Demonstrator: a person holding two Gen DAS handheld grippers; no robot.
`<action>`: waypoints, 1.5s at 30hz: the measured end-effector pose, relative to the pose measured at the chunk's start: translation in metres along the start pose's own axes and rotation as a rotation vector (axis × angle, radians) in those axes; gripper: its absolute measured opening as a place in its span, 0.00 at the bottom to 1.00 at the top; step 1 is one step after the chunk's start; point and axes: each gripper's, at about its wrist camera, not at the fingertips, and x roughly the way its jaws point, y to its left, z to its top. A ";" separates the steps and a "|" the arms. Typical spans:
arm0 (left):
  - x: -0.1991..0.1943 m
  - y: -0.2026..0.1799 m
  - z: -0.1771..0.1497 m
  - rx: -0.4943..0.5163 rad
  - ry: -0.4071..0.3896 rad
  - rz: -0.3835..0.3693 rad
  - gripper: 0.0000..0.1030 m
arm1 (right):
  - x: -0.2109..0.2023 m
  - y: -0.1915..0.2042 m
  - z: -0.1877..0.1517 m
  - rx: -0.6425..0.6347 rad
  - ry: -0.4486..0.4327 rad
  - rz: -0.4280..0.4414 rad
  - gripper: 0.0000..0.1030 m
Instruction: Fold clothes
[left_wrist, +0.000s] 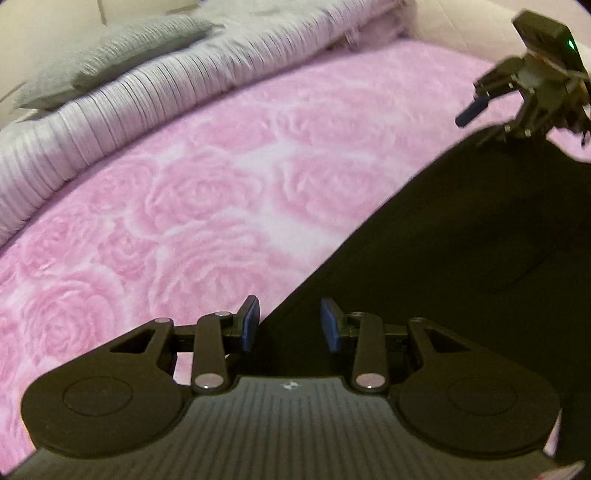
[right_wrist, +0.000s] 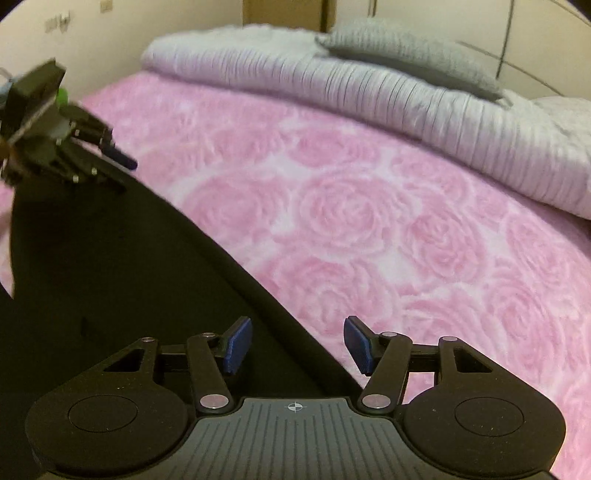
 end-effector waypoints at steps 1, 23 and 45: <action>0.003 0.003 -0.003 0.005 0.014 -0.017 0.31 | 0.004 -0.003 -0.001 0.003 0.009 0.018 0.58; -0.180 -0.119 -0.067 -0.105 -0.346 0.118 0.02 | -0.141 0.113 -0.078 -0.255 -0.186 -0.351 0.04; -0.241 -0.182 -0.230 -1.146 -0.359 -0.031 0.30 | -0.267 0.121 -0.337 1.433 -0.620 -0.075 0.60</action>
